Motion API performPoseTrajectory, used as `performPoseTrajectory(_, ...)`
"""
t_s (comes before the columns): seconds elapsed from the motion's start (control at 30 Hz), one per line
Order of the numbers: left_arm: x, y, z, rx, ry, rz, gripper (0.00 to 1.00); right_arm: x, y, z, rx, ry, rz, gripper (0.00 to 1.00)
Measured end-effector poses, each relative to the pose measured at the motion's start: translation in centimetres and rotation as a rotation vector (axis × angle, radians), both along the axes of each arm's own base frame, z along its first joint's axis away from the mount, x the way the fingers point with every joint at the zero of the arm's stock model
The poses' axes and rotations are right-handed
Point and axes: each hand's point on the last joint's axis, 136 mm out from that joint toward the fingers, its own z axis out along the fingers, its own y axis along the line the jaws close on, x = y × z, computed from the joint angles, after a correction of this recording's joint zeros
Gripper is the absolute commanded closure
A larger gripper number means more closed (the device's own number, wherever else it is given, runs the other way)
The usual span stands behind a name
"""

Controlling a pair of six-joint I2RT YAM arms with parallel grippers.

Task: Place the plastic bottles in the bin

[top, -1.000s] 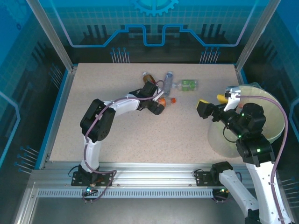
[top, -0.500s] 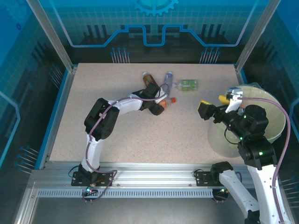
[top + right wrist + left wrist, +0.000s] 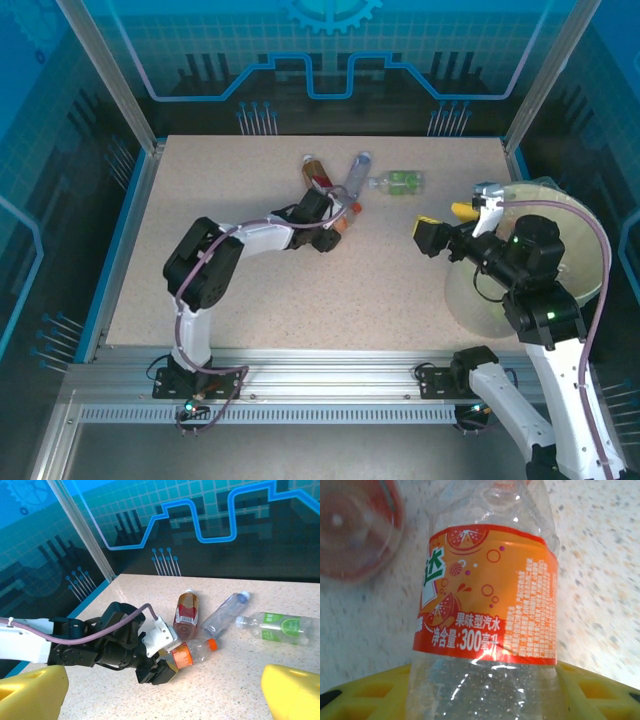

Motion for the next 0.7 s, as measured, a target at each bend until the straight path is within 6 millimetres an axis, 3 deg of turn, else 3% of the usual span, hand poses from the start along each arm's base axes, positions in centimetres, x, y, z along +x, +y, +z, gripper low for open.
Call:
performPoseTrajectory(0.1,-1.9,0.0,2.3,-0.118,0.014,0.035,0.61,0.4,0.8,-0.3,0.013,0.012,0.028,0.0)
performPoseTrajectory(0.17,-2.8,-0.5,4.9,-0.232,-0.001,0.05,0.61,0.8,1.2,-0.6,0.024,0.023,0.041,0.0)
performPoseTrajectory(0.43,-6.6,-3.6,17.9,-0.782,-0.047,-0.016,0.62,2.1,3.3,-1.5,0.091,0.09,0.081,0.0)
performPoseTrajectory(0.53,-7.9,-4.4,20.6,-0.925,-0.021,-0.057,0.62,2.7,4.1,-1.7,0.131,0.121,0.087,0.0)
performPoseTrajectory(0.7,-9.9,-5.7,23.1,-1.058,0.032,-0.11,0.62,3.6,5.7,-1.6,0.207,0.156,0.108,0.0)
